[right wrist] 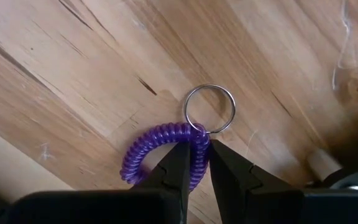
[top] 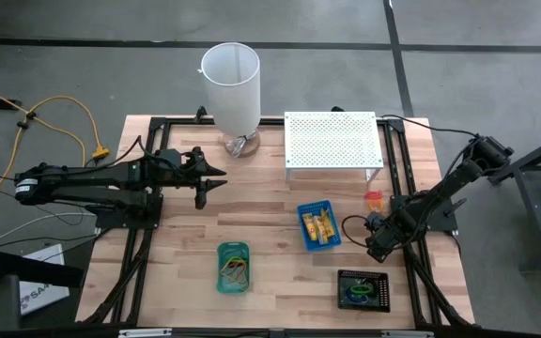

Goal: Pick & Place Office Desk Supplies
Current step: Put the violet spring rubber band into the black bin

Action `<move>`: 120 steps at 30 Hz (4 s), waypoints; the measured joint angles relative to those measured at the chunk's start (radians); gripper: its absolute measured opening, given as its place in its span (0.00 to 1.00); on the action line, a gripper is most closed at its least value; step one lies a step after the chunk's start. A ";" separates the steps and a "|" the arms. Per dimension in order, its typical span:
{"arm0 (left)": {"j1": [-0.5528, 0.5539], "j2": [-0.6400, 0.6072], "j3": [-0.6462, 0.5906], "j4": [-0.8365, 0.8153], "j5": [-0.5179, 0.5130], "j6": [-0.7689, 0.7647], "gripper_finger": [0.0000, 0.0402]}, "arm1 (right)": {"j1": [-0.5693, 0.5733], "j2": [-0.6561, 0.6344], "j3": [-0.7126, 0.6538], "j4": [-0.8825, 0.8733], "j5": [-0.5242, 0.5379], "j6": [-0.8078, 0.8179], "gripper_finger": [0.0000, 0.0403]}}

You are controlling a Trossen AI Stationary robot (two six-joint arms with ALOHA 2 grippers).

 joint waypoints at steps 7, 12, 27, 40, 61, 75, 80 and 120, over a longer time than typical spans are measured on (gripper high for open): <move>0.000 0.000 0.000 0.000 0.000 0.000 0.30 | 0.000 0.000 0.000 0.001 0.012 -0.001 0.12; 0.000 0.000 0.000 0.000 0.000 0.000 0.30 | 0.000 0.000 0.000 0.002 0.015 -0.001 0.12; 0.000 0.000 0.000 0.000 0.000 0.000 0.30 | 0.000 0.000 -0.001 0.003 0.019 -0.001 0.05; 0.000 0.000 0.000 0.000 0.000 0.000 0.30 | 0.000 -0.109 0.083 -0.057 0.138 -0.086 0.03; 0.000 0.000 0.000 0.000 0.000 0.000 0.30 | 0.027 -0.157 0.140 0.029 0.130 -0.190 0.04; 0.000 0.000 0.000 0.000 0.000 0.000 0.30 | 0.161 -0.108 0.141 0.317 0.124 -0.213 0.04; 0.000 0.000 0.000 0.000 0.000 0.000 0.30 | 0.202 -0.049 0.141 0.428 0.122 -0.216 0.04; 0.000 0.000 0.000 0.000 0.000 0.000 0.30 | 0.251 0.113 0.142 0.562 0.106 -0.239 0.16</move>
